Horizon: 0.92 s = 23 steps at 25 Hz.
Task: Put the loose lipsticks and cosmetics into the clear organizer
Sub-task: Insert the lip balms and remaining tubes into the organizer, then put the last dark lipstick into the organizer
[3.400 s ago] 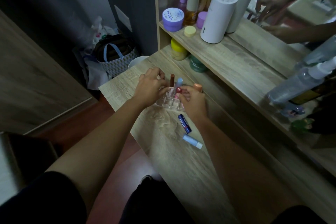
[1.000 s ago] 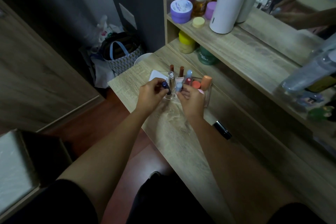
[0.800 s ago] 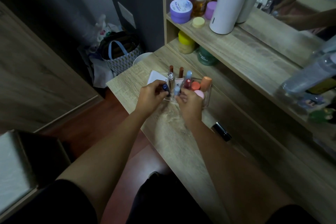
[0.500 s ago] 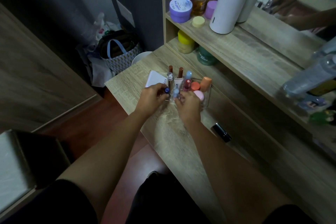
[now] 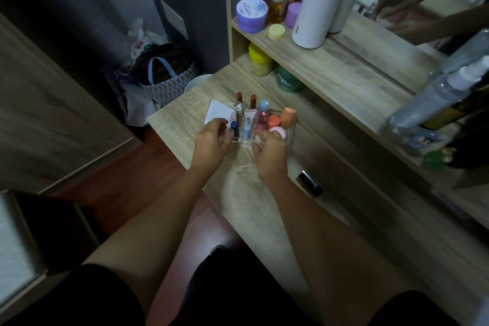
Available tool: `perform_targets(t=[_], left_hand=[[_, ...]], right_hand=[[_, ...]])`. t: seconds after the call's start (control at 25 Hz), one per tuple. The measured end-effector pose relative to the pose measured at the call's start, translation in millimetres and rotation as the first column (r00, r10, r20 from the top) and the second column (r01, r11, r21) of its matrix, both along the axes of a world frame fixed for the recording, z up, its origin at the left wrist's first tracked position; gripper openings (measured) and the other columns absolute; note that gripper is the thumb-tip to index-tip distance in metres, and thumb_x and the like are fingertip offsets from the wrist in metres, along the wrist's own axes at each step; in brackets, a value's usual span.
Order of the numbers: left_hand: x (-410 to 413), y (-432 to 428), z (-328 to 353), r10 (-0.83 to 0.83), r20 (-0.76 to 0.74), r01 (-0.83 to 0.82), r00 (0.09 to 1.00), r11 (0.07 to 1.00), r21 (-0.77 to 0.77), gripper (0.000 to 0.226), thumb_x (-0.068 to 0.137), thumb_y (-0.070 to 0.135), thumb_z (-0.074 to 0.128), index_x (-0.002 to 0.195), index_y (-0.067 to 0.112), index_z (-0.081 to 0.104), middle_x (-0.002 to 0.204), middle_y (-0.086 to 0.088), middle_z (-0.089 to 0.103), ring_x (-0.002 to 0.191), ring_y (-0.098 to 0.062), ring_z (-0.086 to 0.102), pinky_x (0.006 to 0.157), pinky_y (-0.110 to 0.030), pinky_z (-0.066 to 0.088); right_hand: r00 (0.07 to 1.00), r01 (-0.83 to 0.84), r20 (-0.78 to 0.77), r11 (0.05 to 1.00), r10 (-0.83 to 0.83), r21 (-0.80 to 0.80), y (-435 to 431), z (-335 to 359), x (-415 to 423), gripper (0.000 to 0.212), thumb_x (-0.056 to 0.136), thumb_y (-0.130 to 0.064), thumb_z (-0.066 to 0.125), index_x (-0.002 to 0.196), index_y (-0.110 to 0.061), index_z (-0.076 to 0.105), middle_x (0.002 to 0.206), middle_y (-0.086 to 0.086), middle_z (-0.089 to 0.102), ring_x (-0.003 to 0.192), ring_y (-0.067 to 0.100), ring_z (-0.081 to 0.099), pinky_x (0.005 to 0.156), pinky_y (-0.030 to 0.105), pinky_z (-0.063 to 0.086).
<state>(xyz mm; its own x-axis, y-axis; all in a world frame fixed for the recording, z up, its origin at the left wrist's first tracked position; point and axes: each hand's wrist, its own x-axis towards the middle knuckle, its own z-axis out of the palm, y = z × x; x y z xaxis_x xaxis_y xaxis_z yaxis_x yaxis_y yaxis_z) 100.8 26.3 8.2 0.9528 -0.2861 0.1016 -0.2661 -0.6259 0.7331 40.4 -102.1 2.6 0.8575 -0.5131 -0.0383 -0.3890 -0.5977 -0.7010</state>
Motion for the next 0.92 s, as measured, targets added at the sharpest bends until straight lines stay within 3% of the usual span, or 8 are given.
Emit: perform_targets(t=[0.16,0.36,0.52,0.64,0.72,0.8,0.84,0.92], left_hand=[[-39.9,-5.6,-6.2,-0.174,0.05,0.169,0.983,0.981,0.099,0.014,0.088,0.009,0.055,0.098,0.001,0.061,0.092,-0.021,0.066,0.084,-0.033,0.061,0.073,-0.035,0.043],[-71.1,-6.1,-28.6,-0.472,0.04,0.449,0.881,0.859,0.244,0.025,0.087,0.009,0.057,0.11,-0.002,0.061,0.109,-0.024,0.067,0.102,-0.037,0.06,0.091,-0.037,0.045],[-76.0,1.2,-46.5,-0.494,0.009,0.459,0.87,0.815,0.353,0.039,0.087,0.011,0.06,0.122,-0.005,0.055,0.127,-0.029,0.057,0.121,-0.042,0.051,0.107,-0.047,0.038],[-75.9,3.9,-52.2,-0.502,0.002,0.463,0.865,0.8,0.382,0.042,0.085,0.009,0.062,0.122,-0.008,0.053,0.129,-0.03,0.054,0.124,-0.044,0.047,0.108,-0.05,0.035],[-73.5,4.1,-52.6,-0.503,0.004,0.464,0.864,0.799,0.384,0.043,0.083,0.01,0.064,0.121,-0.007,0.054,0.128,-0.03,0.055,0.123,-0.044,0.049,0.107,-0.05,0.035],[-71.0,4.9,-51.1,-0.51,-0.003,0.471,0.86,0.792,0.388,0.044,0.084,0.013,0.063,0.123,-0.005,0.054,0.13,-0.028,0.055,0.124,-0.042,0.049,0.108,-0.047,0.035],[-69.8,5.9,-51.1,-0.52,-0.006,0.481,0.854,0.786,0.388,0.044,0.085,0.014,0.062,0.124,-0.004,0.053,0.132,-0.026,0.054,0.125,-0.04,0.048,0.109,-0.046,0.035],[-67.1,8.6,-51.7,-0.537,-0.008,0.498,0.843,0.777,0.386,0.045,0.087,0.016,0.06,0.127,-0.001,0.051,0.134,-0.024,0.052,0.128,-0.038,0.046,0.11,-0.044,0.034]], right_hand=[[0.992,0.026,-0.116,0.978,-0.051,-0.209,-7.4,5.8,-37.5,0.036,0.086,-0.013,0.056,0.122,-0.009,0.054,0.125,0.013,0.055,0.113,0.029,0.051,0.096,0.035,0.039],[0.913,0.11,-0.338,0.936,-0.229,-0.335,-23.4,-0.6,-78.3,0.045,0.077,-0.009,0.063,0.117,-0.007,0.044,0.127,0.015,0.048,0.115,0.032,0.045,0.096,0.037,0.038],[0.863,0.148,-0.424,0.939,-0.275,-0.309,-37.2,-12.1,-98.7,0.028,0.092,-0.007,0.045,0.12,-0.004,0.044,0.13,0.017,0.047,0.121,0.033,0.043,0.097,0.038,0.04],[0.883,0.067,-0.428,0.954,-0.194,-0.294,-47.4,-15.6,-99.2,0.031,0.091,-0.002,0.044,0.122,-0.003,0.046,0.13,0.018,0.048,0.121,0.034,0.044,0.099,0.04,0.039],[0.938,0.038,-0.333,0.985,-0.094,-0.169,-49.2,-12.3,-94.5,0.036,0.088,-0.004,0.051,0.124,-0.003,0.048,0.128,0.019,0.05,0.121,0.035,0.045,0.101,0.041,0.039],[0.987,0.063,-0.154,0.996,-0.052,0.068,-45.9,-3.8,-86.8,0.036,0.087,-0.008,0.056,0.122,-0.003,0.053,0.123,0.019,0.058,0.115,0.032,0.053,0.096,0.037,0.043],[0.995,0.083,-0.071,0.969,-0.068,0.234,-44.2,1.0,-81.5,0.034,0.086,-0.007,0.059,0.119,-0.002,0.056,0.117,0.019,0.062,0.106,0.027,0.059,0.09,0.033,0.046],[0.992,0.11,-0.014,0.825,-0.123,0.554,-40.1,11.2,-69.3,0.031,0.084,0.0,0.062,0.114,0.002,0.057,0.107,0.017,0.065,0.085,0.015,0.062,0.077,0.02,0.05]])
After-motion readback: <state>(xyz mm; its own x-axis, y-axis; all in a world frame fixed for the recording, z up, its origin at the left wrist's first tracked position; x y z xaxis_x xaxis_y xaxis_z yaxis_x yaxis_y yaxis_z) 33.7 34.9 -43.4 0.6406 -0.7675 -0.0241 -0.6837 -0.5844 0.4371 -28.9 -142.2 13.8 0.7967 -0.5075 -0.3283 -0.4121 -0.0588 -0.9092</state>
